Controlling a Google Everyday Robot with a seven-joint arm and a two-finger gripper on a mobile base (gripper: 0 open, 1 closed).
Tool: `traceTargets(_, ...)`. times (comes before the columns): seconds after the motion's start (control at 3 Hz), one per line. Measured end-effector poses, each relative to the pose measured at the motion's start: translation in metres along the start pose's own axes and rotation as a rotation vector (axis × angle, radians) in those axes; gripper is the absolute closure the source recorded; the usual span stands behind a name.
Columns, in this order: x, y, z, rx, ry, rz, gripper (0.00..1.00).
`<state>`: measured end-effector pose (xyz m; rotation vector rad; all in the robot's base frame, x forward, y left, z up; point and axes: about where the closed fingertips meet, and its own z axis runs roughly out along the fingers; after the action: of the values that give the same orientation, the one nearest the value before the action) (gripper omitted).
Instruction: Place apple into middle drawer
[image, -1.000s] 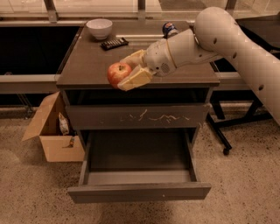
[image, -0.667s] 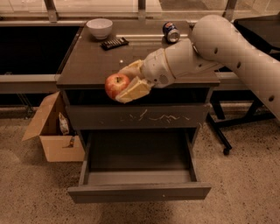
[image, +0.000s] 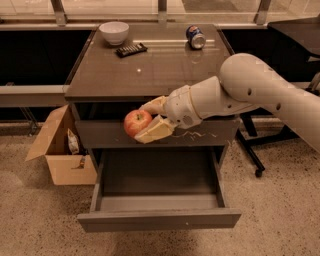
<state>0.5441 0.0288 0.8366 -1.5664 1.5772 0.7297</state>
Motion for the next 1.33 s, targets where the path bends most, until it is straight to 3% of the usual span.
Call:
traceTargets(0.33, 0.000, 0.000, 0.000, 0.000, 0.000, 0.000, 1.00)
traceTargets(1.33, 0.106, 0.038, 0.026, -0.043, 0.064, 0.080, 1.00)
